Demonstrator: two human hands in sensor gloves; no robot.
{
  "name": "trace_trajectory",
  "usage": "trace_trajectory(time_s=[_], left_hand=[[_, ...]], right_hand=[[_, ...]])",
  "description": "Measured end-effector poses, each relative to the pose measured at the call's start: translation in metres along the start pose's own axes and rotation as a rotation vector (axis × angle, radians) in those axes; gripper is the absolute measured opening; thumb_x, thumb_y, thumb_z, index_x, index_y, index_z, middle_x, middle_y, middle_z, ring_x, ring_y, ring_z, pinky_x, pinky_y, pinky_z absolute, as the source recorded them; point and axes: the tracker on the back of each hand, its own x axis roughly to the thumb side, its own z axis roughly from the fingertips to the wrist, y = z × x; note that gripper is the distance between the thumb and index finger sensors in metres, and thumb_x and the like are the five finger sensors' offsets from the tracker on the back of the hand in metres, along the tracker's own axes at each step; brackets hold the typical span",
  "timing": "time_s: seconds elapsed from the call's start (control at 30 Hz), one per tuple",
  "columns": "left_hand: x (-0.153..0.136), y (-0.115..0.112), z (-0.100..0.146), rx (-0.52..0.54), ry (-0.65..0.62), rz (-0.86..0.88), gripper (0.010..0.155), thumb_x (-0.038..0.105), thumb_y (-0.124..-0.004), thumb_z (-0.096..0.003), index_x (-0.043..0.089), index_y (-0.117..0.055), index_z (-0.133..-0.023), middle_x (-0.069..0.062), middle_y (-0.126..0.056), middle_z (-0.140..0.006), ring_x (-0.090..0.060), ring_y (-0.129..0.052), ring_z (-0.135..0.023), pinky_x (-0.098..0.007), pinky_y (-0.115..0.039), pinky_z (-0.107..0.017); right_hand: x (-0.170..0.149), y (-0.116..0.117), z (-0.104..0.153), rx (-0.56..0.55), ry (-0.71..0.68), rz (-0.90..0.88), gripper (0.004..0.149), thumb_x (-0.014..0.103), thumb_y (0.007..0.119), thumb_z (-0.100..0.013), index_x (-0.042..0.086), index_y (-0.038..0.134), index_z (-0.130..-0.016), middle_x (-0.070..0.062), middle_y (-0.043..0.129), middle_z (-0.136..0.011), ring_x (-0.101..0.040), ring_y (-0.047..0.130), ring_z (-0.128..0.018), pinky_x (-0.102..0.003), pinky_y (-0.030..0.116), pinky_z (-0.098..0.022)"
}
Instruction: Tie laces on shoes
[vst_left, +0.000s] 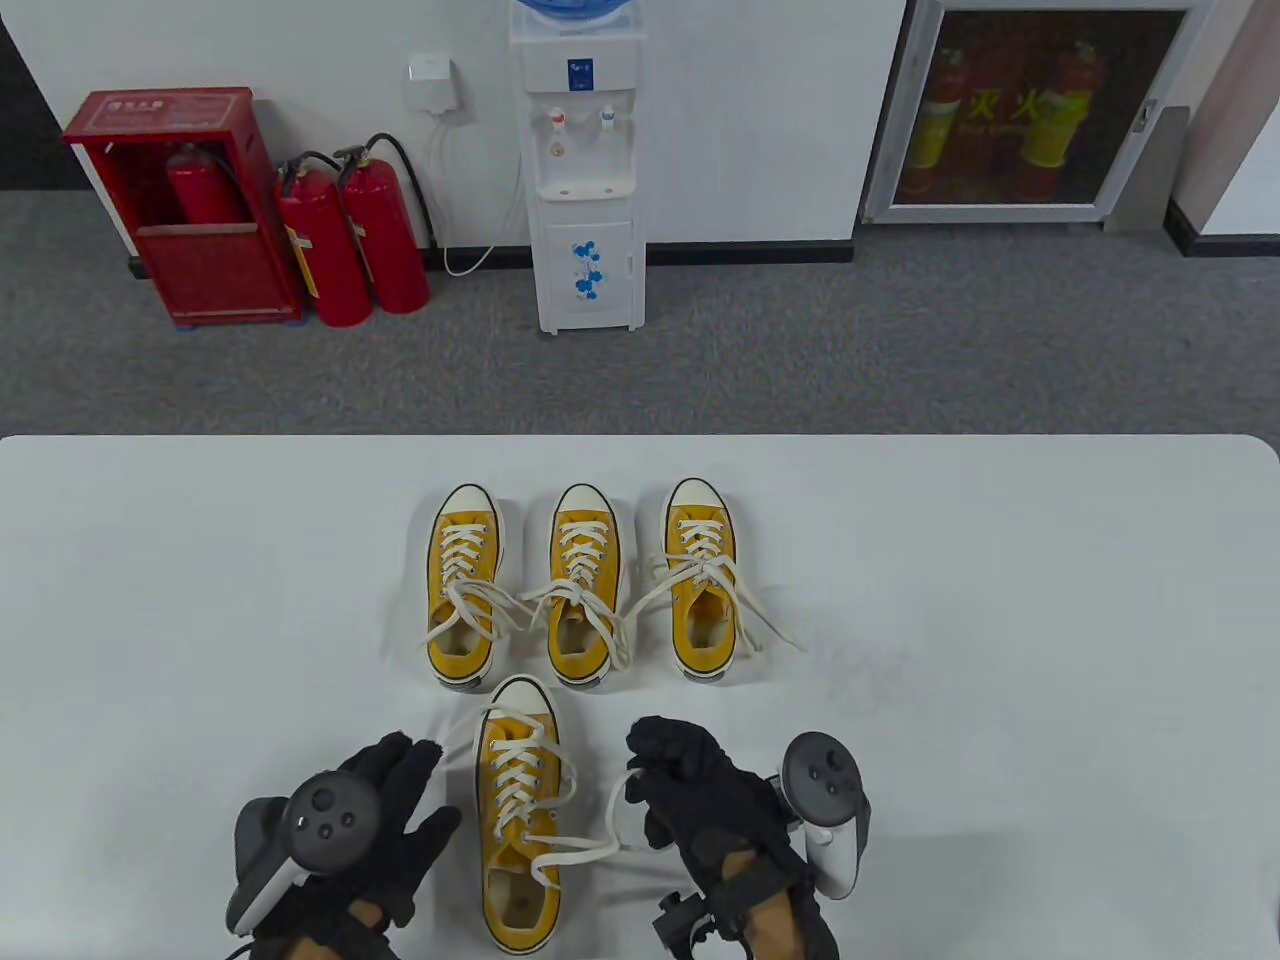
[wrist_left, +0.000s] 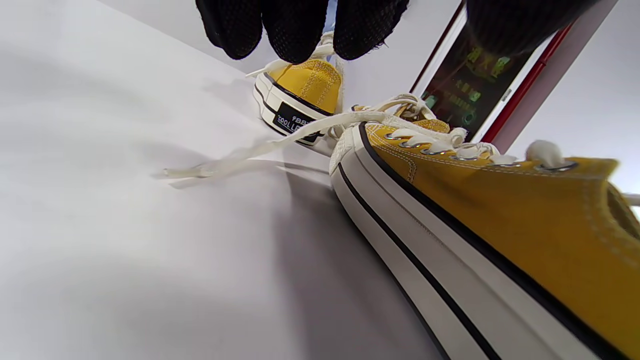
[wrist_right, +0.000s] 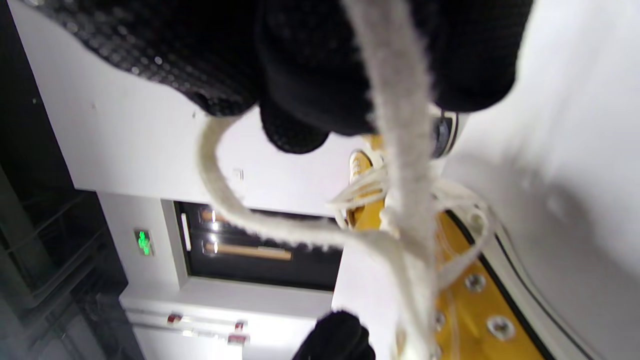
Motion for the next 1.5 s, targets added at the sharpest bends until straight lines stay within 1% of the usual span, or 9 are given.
trace_trajectory(time_s=[0.23,0.4,0.53,0.6,0.93,1.03,1.13,1.27,1.5], left_hand=[[0.010,0.006,-0.011,-0.005,0.052,0.109,0.075,0.063,-0.067,-0.0480,0.028,-0.051,-0.113,-0.012,-0.050,-0.122,-0.047,-0.057,-0.112,-0.076,-0.038,-0.075],[0.035,0.012,-0.032,-0.091,0.119,0.124,0.074,0.062,-0.069,-0.0486,0.025,-0.055,-0.111,-0.015,-0.059,-0.117,-0.045,-0.071,-0.101,-0.072,-0.047,-0.074],[0.061,0.014,-0.056,-0.143,0.173,0.022,0.074,0.063,-0.072,-0.0475,0.025,-0.058,-0.109,-0.013,-0.063,-0.113,-0.041,-0.077,-0.094,-0.069,-0.052,-0.073],[0.073,0.012,-0.068,-0.159,0.206,-0.056,0.074,0.064,-0.073,-0.0465,0.025,-0.061,-0.108,-0.012,-0.064,-0.112,-0.040,-0.078,-0.092,-0.068,-0.052,-0.073],[0.106,-0.014,-0.106,-0.197,0.379,-0.358,0.075,0.078,-0.072,-0.0372,0.024,-0.074,-0.090,-0.009,-0.071,-0.106,-0.036,-0.083,-0.089,-0.067,-0.058,-0.072],[0.110,-0.021,-0.108,-0.202,0.398,-0.419,0.070,0.074,-0.076,-0.0397,0.024,-0.072,-0.088,-0.008,-0.068,-0.105,-0.036,-0.082,-0.090,-0.066,-0.058,-0.072],[0.112,-0.022,-0.106,-0.180,0.385,-0.441,0.056,0.061,-0.081,-0.0461,0.024,-0.074,-0.088,-0.007,-0.068,-0.106,-0.036,-0.081,-0.091,-0.066,-0.056,-0.074],[0.104,-0.015,-0.103,-0.159,0.357,-0.322,0.041,0.046,-0.084,-0.0488,0.026,-0.082,-0.085,-0.006,-0.071,-0.106,-0.036,-0.083,-0.091,-0.067,-0.055,-0.074],[0.065,0.012,-0.085,-0.075,0.237,0.082,0.035,0.044,-0.084,-0.0473,0.032,-0.085,-0.080,-0.005,-0.089,-0.098,-0.032,-0.098,-0.083,-0.066,-0.065,-0.069]], right_hand=[[0.000,0.009,-0.003,0.133,0.012,-0.032,0.067,0.031,0.088,-0.043,0.018,0.063,-0.104,0.002,0.087,-0.067,-0.011,0.088,-0.035,-0.054,0.071,-0.056],[0.005,0.010,-0.002,0.103,0.005,0.043,0.060,0.033,0.088,-0.043,0.017,0.071,-0.099,0.003,0.088,-0.060,-0.009,0.088,-0.030,-0.052,0.075,-0.052],[0.004,0.010,-0.001,0.043,0.009,0.129,0.043,0.037,0.088,-0.043,0.021,0.087,-0.083,0.005,0.091,-0.052,-0.007,0.089,-0.024,-0.050,0.079,-0.049],[0.002,0.009,-0.001,0.004,0.003,0.131,0.041,0.042,0.088,-0.043,0.020,0.090,-0.078,0.008,0.093,-0.046,-0.006,0.090,-0.019,-0.048,0.081,-0.047],[-0.009,0.004,-0.003,-0.016,0.025,0.074,0.041,0.050,0.083,-0.045,0.020,0.091,-0.073,0.012,0.093,-0.040,-0.006,0.091,-0.016,-0.047,0.082,-0.046],[-0.010,0.003,-0.003,-0.029,0.026,0.062,0.041,0.050,0.083,-0.045,0.020,0.091,-0.072,0.012,0.093,-0.040,-0.006,0.092,-0.016,-0.047,0.082,-0.047],[-0.010,0.002,-0.003,-0.035,0.027,0.056,0.041,0.050,0.083,-0.045,0.020,0.091,-0.073,0.011,0.093,-0.040,-0.006,0.092,-0.016,-0.048,0.081,-0.048],[-0.012,0.002,-0.003,-0.032,0.035,0.058,0.041,0.050,0.083,-0.045,0.020,0.091,-0.072,0.012,0.093,-0.040,-0.006,0.092,-0.015,-0.048,0.081,-0.048],[-0.014,0.001,-0.003,-0.031,0.040,0.033,0.041,0.051,0.083,-0.045,0.021,0.092,-0.072,0.012,0.094,-0.040,-0.007,0.093,-0.016,-0.048,0.081,-0.049]])
